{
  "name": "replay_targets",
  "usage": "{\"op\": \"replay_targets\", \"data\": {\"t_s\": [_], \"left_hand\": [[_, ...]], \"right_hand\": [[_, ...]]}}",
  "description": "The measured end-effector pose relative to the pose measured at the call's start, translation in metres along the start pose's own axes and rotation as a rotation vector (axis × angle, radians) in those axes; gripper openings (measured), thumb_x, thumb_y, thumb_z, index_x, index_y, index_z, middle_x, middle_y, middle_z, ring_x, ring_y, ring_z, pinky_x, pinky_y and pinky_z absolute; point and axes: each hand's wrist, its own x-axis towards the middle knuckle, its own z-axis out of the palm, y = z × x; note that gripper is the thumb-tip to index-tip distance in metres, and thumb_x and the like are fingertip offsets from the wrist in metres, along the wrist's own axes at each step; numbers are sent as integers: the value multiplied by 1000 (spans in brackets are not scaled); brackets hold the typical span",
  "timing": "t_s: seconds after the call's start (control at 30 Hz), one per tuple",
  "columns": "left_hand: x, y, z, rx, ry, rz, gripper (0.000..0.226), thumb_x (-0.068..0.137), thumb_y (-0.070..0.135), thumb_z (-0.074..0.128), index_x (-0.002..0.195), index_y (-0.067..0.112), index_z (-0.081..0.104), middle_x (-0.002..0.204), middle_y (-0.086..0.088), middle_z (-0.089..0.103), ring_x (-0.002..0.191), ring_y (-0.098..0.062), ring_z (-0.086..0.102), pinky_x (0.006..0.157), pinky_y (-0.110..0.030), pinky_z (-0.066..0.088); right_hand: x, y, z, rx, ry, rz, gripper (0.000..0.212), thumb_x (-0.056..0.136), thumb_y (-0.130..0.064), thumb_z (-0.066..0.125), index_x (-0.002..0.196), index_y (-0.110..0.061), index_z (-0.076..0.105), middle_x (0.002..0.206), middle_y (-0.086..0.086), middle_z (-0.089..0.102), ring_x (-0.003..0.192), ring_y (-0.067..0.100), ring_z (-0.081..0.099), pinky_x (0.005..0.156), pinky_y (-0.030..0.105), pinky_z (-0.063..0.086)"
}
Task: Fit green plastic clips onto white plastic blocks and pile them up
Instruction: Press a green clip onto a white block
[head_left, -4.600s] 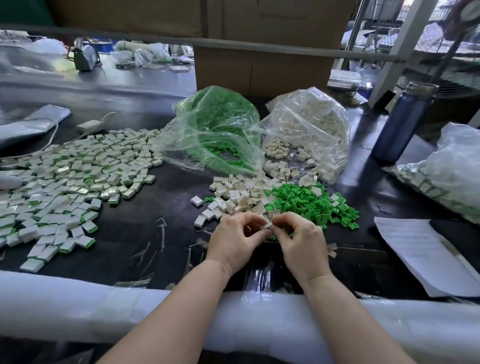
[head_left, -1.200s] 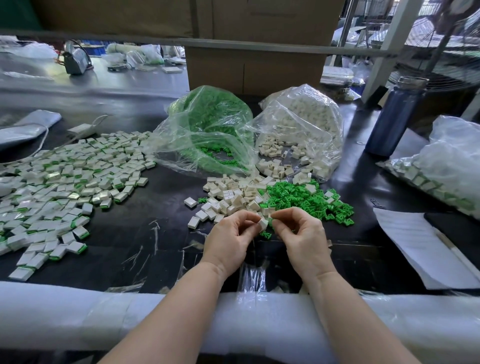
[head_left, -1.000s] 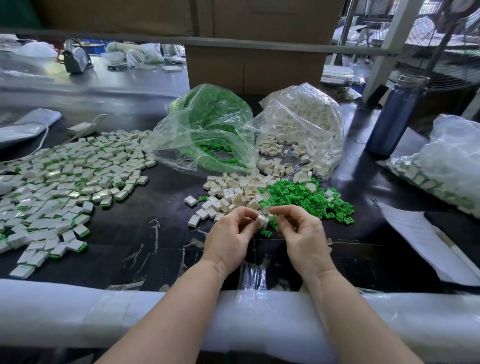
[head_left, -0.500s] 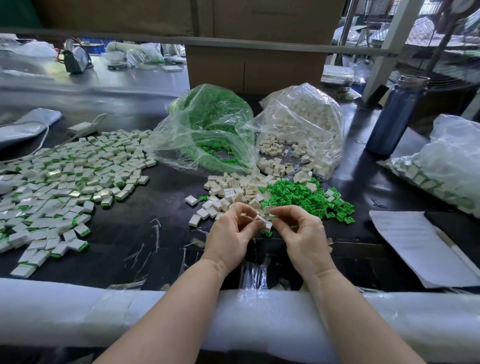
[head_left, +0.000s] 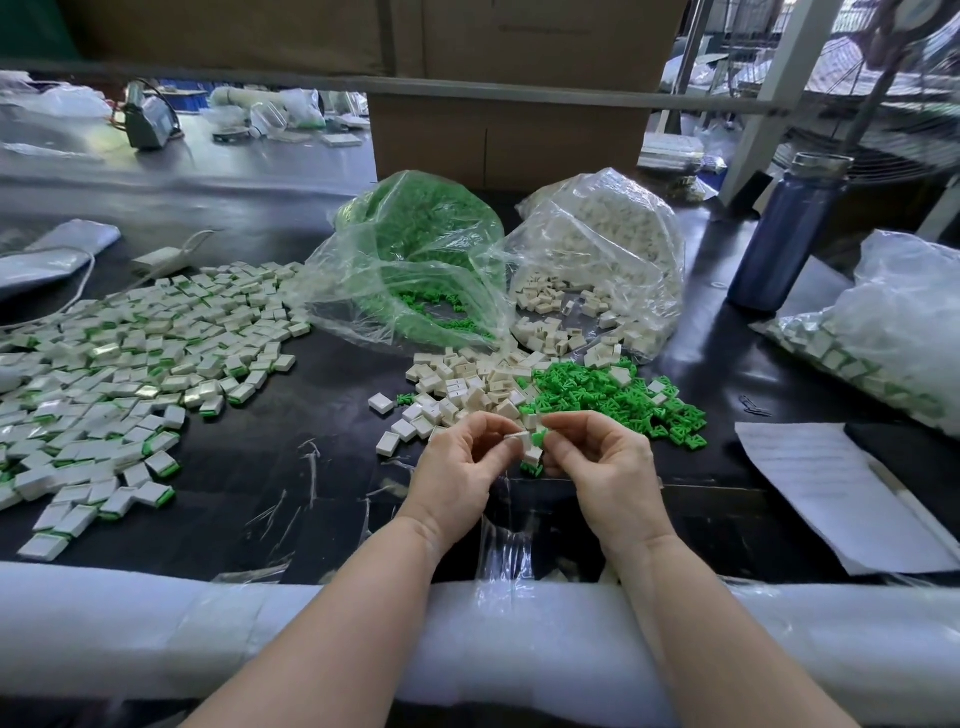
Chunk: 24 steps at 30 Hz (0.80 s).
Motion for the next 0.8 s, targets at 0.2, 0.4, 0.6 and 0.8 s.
{"op": "replay_targets", "data": {"t_s": [0.2, 0.4, 0.6, 0.8], "left_hand": [[-1, 1, 0, -7, -19, -12, 10, 85, 9, 63, 85, 19, 66, 84, -5, 71, 83, -18, 67, 80, -23, 54], [-1, 2, -1, 29, -16, -23, 12, 86, 8, 63, 83, 19, 66, 83, -7, 70, 81, -20, 66, 79, -25, 54], [-1, 1, 0, 97, -20, -29, 13, 86, 10, 63, 88, 21, 70, 88, -1, 72, 89, -16, 66, 88, -24, 51], [-1, -2, 1, 233, -39, -49, 11, 87, 14, 63, 92, 17, 73, 95, 2, 72, 95, -14, 64, 96, -34, 47]], "right_hand": [[-2, -2, -1, 11, -6, -2, 21, 81, 8, 64, 75, -12, 67, 68, 1, 68, 58, 3, 63, 56, 13, 50], [-1, 0, 0, -177, -16, -64, 26, 78, 3, 69, 69, -21, 66, 62, -7, 66, 56, 1, 60, 58, 16, 50], [-1, 2, 0, -165, -30, -32, 30, 81, 6, 64, 70, -21, 65, 56, -8, 62, 52, 2, 54, 53, 18, 49], [-2, 4, 0, -234, -81, -3, 26, 80, 2, 67, 81, -22, 57, 66, 17, 60, 58, 17, 52, 61, 34, 48]]}}
